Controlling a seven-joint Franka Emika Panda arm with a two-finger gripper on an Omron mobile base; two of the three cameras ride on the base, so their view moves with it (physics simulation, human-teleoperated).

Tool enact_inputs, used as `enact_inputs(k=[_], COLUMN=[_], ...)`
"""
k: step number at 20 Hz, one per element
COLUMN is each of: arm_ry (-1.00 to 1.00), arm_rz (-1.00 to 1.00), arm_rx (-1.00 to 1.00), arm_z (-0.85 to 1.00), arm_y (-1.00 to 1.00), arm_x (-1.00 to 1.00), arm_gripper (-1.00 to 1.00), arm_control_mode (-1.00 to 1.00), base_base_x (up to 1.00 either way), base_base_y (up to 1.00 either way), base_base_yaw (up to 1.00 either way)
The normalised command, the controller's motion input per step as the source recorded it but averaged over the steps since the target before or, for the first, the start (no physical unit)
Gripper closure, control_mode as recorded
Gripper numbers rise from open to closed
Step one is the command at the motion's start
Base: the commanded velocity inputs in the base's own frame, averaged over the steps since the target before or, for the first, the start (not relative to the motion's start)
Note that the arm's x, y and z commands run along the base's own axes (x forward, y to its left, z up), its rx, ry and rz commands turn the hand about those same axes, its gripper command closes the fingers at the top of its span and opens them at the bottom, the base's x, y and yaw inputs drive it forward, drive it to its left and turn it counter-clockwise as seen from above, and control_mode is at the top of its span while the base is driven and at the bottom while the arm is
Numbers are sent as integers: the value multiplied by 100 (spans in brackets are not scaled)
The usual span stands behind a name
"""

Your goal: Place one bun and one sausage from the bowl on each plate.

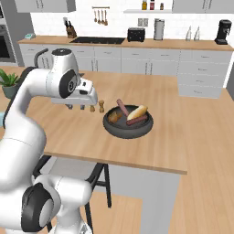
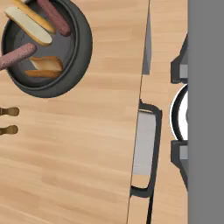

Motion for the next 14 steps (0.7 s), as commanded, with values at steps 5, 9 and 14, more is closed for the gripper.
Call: enact_inputs(k=[5, 9, 14], arm_ry=[-10, -3, 6], arm_rz=[-6, -29, -25], arm_rx=[1, 3, 10], arm_z=[-22, -44, -37], arm_y=[-14, -75, -91], arm_x=[18, 89, 53], arm_gripper=[-100, -100, -100], arm_control_mode=[-100, -100, -100], base_base_x=[0, 0, 0], base_base_y=[0, 0, 0], base_base_yaw=[0, 0, 0])
